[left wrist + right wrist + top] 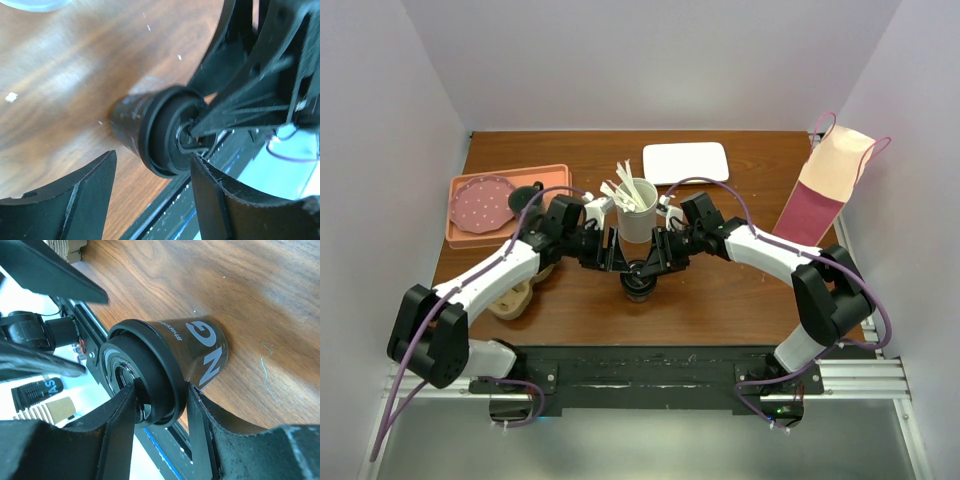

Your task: Pack the takeout coffee

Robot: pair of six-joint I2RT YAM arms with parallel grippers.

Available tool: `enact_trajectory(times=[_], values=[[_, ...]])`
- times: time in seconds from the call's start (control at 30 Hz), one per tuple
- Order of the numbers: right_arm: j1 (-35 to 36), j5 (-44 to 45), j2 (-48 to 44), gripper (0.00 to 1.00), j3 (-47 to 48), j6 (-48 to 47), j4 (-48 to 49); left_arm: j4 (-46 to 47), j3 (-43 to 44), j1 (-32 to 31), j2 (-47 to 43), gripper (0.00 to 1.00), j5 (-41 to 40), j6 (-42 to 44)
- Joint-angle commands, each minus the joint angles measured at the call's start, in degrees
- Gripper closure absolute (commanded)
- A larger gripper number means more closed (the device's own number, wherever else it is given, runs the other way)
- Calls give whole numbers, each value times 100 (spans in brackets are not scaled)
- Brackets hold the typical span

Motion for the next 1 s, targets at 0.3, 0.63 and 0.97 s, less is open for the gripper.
enact_trajectory(times=[0.3, 0.63, 0.97], values=[[36, 535, 90, 58, -37, -98, -506, 786, -282, -402, 378, 36, 424, 83], [36, 448, 2, 52, 68, -2, -611, 768, -353, -411, 466, 48, -68, 144], [19, 386, -455, 31, 516, 192, -919, 751, -458, -402, 580, 50, -86, 179]])
